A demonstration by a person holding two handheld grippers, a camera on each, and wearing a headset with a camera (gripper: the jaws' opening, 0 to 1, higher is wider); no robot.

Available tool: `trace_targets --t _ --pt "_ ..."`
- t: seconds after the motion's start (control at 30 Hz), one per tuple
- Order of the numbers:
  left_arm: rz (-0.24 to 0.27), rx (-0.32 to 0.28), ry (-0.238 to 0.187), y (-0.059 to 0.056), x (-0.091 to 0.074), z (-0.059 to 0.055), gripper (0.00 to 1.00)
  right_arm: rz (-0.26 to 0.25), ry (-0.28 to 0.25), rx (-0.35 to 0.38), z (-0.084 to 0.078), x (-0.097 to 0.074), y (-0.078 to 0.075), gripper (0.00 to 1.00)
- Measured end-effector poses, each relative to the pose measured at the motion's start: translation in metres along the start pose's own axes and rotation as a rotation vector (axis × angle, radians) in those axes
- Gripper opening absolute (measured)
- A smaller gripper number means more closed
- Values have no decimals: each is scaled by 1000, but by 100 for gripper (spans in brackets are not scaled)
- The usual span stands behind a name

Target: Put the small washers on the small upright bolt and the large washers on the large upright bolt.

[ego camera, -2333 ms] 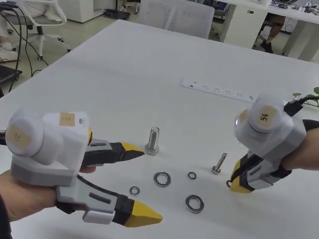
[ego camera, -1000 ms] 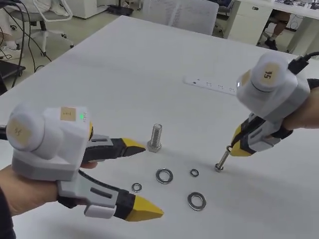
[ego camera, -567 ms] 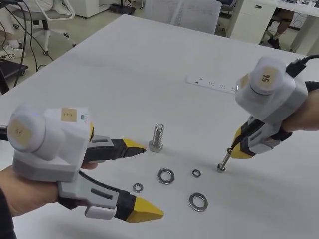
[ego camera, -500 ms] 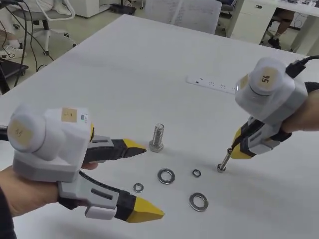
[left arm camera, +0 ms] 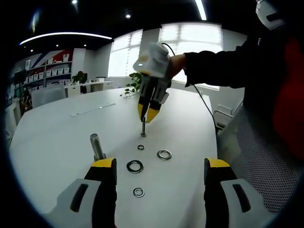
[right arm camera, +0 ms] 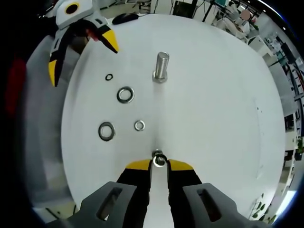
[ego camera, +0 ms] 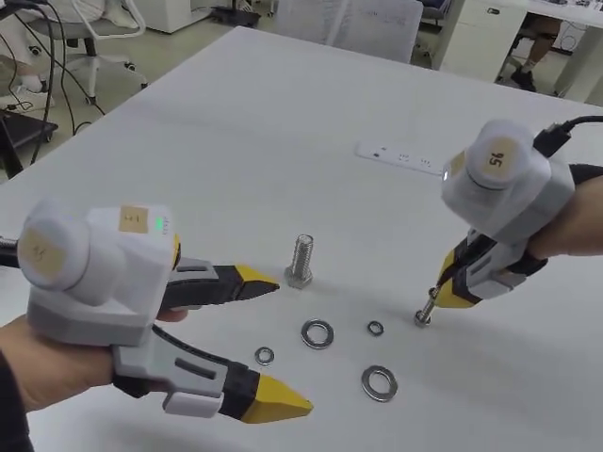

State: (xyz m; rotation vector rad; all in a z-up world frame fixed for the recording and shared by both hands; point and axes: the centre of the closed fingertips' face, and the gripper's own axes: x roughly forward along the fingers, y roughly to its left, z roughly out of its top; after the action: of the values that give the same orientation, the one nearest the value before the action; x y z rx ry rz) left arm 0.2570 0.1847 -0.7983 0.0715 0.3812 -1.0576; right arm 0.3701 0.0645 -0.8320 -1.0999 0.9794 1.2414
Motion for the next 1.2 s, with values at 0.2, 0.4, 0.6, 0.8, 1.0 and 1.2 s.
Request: trace_targets --t 0.2,0.4,0.6,0.8,1.0,1.2 --pt "1 -2 1 0 0 -1 75 13 -1 12 -2 9 1 14" --pt "5 -4 2 1 -1 -2 75 26 -2 22 -3 20 3 14" --pt "7 -6 4 1 -1 -2 74 35 -1 30 -5 27 4 14" --pt "9 -7 4 1 -2 -3 74 39 -1 38 -7 33 6 14" --pt "10 -9 4 2 -2 -3 74 42 0 39 -7 36 7 14" --pt "10 -9 3 2 -2 -3 74 41 -4 39 -6 36 7 14"
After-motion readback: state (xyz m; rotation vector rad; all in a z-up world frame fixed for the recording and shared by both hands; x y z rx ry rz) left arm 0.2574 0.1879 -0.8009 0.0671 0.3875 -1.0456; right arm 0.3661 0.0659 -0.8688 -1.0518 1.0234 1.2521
